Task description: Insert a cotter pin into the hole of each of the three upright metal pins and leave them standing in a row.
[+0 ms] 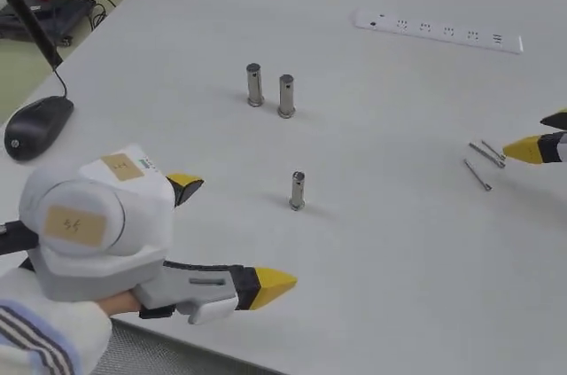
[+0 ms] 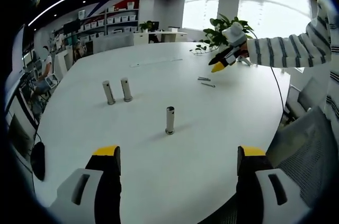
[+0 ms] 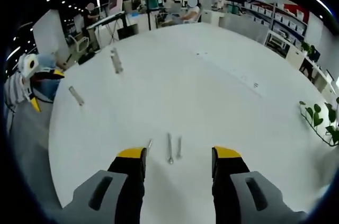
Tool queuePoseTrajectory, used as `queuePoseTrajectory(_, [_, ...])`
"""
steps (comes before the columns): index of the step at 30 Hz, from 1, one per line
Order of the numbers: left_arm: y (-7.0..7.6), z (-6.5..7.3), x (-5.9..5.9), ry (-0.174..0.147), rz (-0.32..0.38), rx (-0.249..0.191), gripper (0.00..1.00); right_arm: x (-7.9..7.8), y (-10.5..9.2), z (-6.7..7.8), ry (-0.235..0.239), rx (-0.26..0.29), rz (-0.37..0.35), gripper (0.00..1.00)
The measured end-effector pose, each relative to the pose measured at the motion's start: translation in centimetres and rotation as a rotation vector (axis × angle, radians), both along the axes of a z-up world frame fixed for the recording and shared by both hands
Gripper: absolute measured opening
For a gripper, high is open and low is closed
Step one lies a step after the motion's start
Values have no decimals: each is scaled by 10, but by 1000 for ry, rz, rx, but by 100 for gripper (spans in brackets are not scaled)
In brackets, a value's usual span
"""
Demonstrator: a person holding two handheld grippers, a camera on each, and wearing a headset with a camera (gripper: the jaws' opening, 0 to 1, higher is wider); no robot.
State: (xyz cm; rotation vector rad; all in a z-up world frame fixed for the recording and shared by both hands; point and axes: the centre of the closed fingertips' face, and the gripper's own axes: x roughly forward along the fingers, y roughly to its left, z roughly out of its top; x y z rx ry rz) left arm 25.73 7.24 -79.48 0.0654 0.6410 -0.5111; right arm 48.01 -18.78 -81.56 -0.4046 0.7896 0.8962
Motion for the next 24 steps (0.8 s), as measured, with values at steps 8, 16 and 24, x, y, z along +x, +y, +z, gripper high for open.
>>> queuePoseTrajectory(8, [0, -2, 0, 6, 3, 8, 89, -2, -2, -12, 55, -41, 17, 34])
queuePoseTrajectory(16, [0, -7, -1, 22, 1, 12, 88, -1, 4, -17, 70, -68, 43, 28])
queuePoseTrajectory(24, [0, -11, -3, 37, -1, 11, 87, -1, 5, -29, 96, -123, 77, 20])
